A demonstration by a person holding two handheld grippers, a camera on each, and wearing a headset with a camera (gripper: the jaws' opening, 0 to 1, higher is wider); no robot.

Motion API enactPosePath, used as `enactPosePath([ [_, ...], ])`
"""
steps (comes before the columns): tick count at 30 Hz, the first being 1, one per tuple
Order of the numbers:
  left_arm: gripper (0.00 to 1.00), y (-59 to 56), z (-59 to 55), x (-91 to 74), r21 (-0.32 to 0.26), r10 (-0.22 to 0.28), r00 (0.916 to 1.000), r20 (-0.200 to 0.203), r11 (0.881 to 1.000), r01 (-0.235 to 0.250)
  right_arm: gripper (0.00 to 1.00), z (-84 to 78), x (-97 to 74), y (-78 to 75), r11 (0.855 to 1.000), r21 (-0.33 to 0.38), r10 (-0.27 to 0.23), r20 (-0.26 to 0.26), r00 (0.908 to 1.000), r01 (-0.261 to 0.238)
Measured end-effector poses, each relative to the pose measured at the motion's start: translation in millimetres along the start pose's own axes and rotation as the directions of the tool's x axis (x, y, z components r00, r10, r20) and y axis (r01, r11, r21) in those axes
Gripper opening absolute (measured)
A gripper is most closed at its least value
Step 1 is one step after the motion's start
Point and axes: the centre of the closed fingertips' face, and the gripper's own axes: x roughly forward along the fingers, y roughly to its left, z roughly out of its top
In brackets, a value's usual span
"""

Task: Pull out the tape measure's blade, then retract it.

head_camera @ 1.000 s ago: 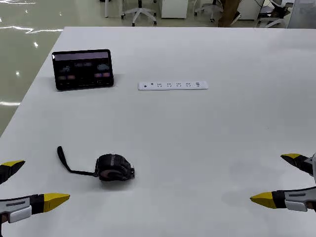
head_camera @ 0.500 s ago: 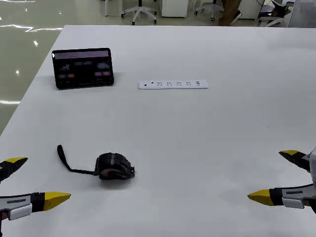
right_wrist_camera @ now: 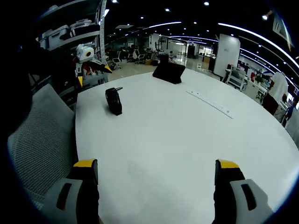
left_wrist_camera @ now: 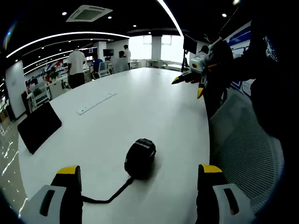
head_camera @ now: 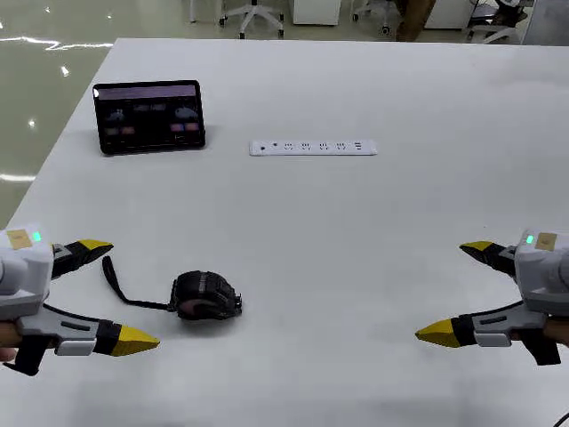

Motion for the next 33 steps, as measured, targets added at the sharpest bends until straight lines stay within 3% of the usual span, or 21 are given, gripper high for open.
enactPosePath([
  [2, 1.00, -3.2, 5.6, 6.3, 0.050, -0.033, 0.9994, -0.004, 0.998, 0.033, 1.00, 8.0, 6.6, 1.6, 0.999, -0.039, 0.016, 0.012, 0.9998, -0.016],
  [4, 1.00, -3.1, 8.4, 11.6, 0.050, -0.052, 0.9983, -0.025, 0.997, 0.053, 1.00, 15.2, 12.0, 1.9, 0.998, -0.050, 0.028, 0.013, 0.9995, -0.027],
  [8, 0.99, 2.1, -0.8, 20.9, 0.068, -0.064, 0.9882, -0.139, 0.995, 0.075, 1.00, 27.9, 23.3, 1.7, 0.995, -0.086, 0.051, 0.012, 0.9986, -0.050],
  [13, 0.86, 2.6, 2.0, 35.3, 0.124, -0.099, 0.9788, -0.179, 0.985, 0.123, 1.00, 44.5, 41.4, 4.2, 0.989, -0.124, 0.080, 0.009, 0.9968, -0.078],
  [17, 0.84, 3.6, 4.7, 48.1, 0.149, -0.105, 0.9737, -0.202, 0.979, 0.137, 1.00, 55.5, 59.2, 12.4, 0.982, -0.152, 0.112, 0.007, 0.9936, -0.110],
  [21, 0.75, -2.0, -2.0, 58.8, 0.181, -0.141, 0.9543, -0.263, 0.964, 0.193, 1.00, 60.0, 79.7, 24.9, 0.971, -0.181, 0.159, -0.003, 0.9872, -0.157],
  [23, 0.74, -3.0, -4.0, 63.5, 0.194, -0.145, 0.9488, -0.281, 0.960, 0.204, 1.00, 61.0, 88.1, 29.5, 0.968, -0.188, 0.170, -0.012, 0.9853, -0.169],
  [27, 0.66, -6.2, -10.1, 71.9, 0.219, -0.162, 0.9276, -0.336, 0.944, 0.245, 1.00, 63.1, 107.0, 38.5, 0.959, -0.193, 0.206, -0.019, 0.9784, -0.206],
  [33, 0.58, -6.6, -15.5, 84.4, 0.230, -0.175, 0.9078, -0.381, 0.933, 0.276, 0.99, 69.1, 127.3, 56.9, 0.940, -0.218, 0.261, -0.032, 0.9649, -0.261],
])
